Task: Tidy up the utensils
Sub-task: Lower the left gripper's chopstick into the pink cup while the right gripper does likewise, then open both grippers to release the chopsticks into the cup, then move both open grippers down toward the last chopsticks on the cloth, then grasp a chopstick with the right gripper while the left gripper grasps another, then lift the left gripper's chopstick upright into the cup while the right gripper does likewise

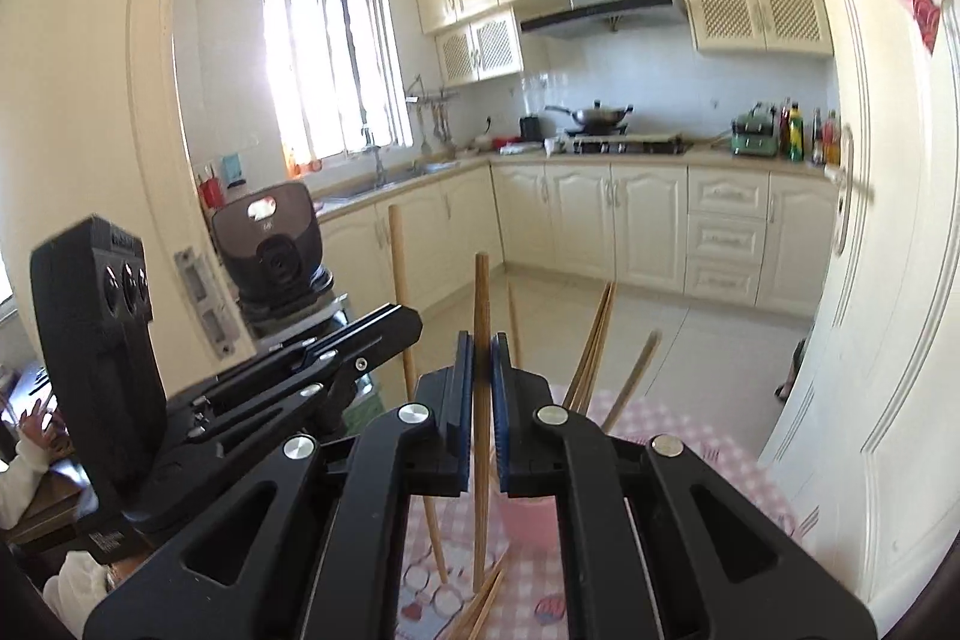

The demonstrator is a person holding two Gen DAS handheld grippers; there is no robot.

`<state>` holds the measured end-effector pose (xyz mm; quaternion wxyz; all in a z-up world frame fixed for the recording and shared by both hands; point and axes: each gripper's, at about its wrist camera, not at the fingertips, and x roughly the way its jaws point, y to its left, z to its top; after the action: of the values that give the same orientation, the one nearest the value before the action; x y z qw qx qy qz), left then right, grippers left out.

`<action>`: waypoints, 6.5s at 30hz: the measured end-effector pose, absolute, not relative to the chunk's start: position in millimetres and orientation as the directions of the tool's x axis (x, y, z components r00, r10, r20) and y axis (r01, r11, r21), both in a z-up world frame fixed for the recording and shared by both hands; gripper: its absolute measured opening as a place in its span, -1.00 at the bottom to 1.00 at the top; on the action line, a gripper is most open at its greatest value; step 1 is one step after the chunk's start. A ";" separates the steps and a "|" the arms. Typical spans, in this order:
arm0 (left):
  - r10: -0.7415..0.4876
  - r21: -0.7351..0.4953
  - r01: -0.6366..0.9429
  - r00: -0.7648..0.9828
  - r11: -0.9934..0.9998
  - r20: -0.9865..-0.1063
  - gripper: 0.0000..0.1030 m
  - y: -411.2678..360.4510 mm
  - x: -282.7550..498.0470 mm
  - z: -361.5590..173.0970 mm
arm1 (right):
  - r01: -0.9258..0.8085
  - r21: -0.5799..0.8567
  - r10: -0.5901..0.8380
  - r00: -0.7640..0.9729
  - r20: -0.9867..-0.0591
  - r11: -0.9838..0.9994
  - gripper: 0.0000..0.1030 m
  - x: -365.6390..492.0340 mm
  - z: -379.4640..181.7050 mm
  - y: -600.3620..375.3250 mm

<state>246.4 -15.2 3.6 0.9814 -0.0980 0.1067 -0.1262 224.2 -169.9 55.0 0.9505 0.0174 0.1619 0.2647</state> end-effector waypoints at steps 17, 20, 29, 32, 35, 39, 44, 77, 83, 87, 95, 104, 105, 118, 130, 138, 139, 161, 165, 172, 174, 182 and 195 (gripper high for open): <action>-0.127 -0.160 0.118 0.991 0.980 -0.042 -0.88 -27.4 285.7 -14.9 | -0.449 0.145 0.472 0.844 -0.255 0.882 -0.91 276.6 27.1 -181.3; -0.152 -0.129 0.148 0.988 0.981 -0.024 -0.89 -33.4 278.6 -16.1 | -0.458 0.140 0.479 0.835 -0.271 0.878 -0.91 276.5 20.2 -180.2; -0.173 -0.073 0.169 0.983 0.983 -0.057 -0.87 -40.9 277.2 -11.9 | -0.459 0.123 0.473 0.821 -0.319 0.880 -0.91 275.4 10.2 -173.0; -0.162 -0.070 0.155 0.982 0.985 -0.099 -0.60 -37.1 279.5 -11.2 | -0.455 0.131 0.471 0.817 -0.332 0.881 -0.91 274.3 6.6 -171.7; -0.136 -0.086 0.126 0.983 0.988 -0.120 -0.09 -29.6 278.4 -12.8 | -0.440 0.149 0.463 0.817 -0.344 0.886 -0.90 275.5 3.6 -173.5; -0.135 -0.112 0.121 0.982 0.986 -0.131 0.24 -21.2 271.2 -8.7 | -0.420 0.163 0.450 0.819 -0.357 0.893 -0.75 275.4 2.6 -177.5; -0.117 -0.059 0.111 0.987 0.992 -0.112 0.43 -23.7 248.2 0.8 | -0.404 0.166 0.436 0.831 -0.345 0.900 -0.23 260.5 7.0 -180.7; -0.093 -0.075 0.056 0.699 0.996 -0.709 0.59 24.1 229.5 -150.4 | -0.429 0.048 0.256 0.442 -0.860 0.902 -0.56 228.5 -167.6 -110.4; -0.095 -0.064 0.071 0.670 0.995 -0.736 0.59 16.4 239.3 -160.3 | -0.450 0.016 0.231 0.428 -0.874 0.893 -0.82 233.3 -177.1 -103.0; -0.127 -0.086 0.096 0.640 0.992 -0.758 0.59 6.3 245.4 -167.4 | -0.450 0.026 0.235 0.416 -0.878 0.893 -0.89 239.7 -176.6 -110.9; -0.159 -0.078 0.162 0.573 0.984 -0.804 0.59 -26.7 260.5 -186.4 | -0.408 0.058 0.239 0.408 -0.881 0.911 -0.91 252.1 -173.8 -152.2; -0.117 -0.008 0.202 0.535 0.979 -0.837 -0.04 -55.8 277.2 -205.2 | -0.427 0.114 0.293 0.381 -0.877 0.897 -0.90 262.8 -172.1 -156.9; -0.119 -0.009 0.203 0.535 0.979 -0.836 -0.27 -56.6 278.5 -204.8 | -0.430 0.112 0.293 0.381 -0.877 0.896 -0.90 264.3 -172.1 -156.3; -0.146 -0.048 0.194 0.535 0.980 -0.832 -0.80 -58.9 294.5 -205.4 | -0.441 0.075 0.269 0.396 -0.878 0.894 -0.91 276.4 -173.1 -144.5; -0.215 -0.115 0.204 0.583 0.972 -0.784 -0.88 -36.8 269.6 -166.5 | -0.464 0.152 0.377 0.442 -0.814 0.873 -0.91 257.1 -142.7 -149.4; -0.248 -0.130 0.223 0.659 0.966 -0.710 -0.88 -27.4 241.0 -120.3 | -0.502 0.206 0.483 0.519 -0.706 0.840 -0.91 231.0 -90.6 -147.9; -0.253 -0.132 0.227 0.670 0.965 -0.698 -0.88 -25.9 236.8 -113.5 | -0.504 0.214 0.492 0.523 -0.695 0.837 -0.91 228.8 -85.5 -148.3; -0.324 -0.183 0.267 0.791 0.946 -0.520 -0.88 -8.7 197.9 -32.1 | -0.524 0.247 0.569 0.644 -0.511 0.815 -0.91 199.2 -17.3 -155.0; -0.324 -0.185 0.267 0.805 0.946 -0.497 -0.88 -8.8 199.1 -23.7 | -0.524 0.261 0.580 0.660 -0.477 0.811 -0.91 201.2 -10.0 -158.9; -0.330 -0.188 0.274 0.832 0.943 -0.446 -0.88 -5.9 203.9 -6.7 | -0.519 0.273 0.586 0.707 -0.395 0.810 -0.91 205.5 11.5 -168.7; -0.332 -0.194 0.273 0.840 0.942 -0.429 -0.88 -3.8 205.8 -1.9 | -0.518 0.281 0.589 0.716 -0.375 0.808 -0.91 208.6 17.3 -170.7; -0.319 -0.201 0.261 0.879 0.944 -0.356 -0.88 0.0 217.0 16.4 | -0.514 0.286 0.585 0.750 -0.309 0.809 -0.91 223.9 30.3 -173.8; -0.233 -0.179 0.193 0.943 0.965 -0.239 -0.88 3.4 239.3 20.8 | -0.444 0.263 0.500 0.839 -0.215 0.857 -0.91 250.4 29.2 -179.3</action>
<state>239.3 3.4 20.8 0.9826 -0.0767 0.1300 -0.1084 250.4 -179.3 29.2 0.9535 0.1017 0.1390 0.2475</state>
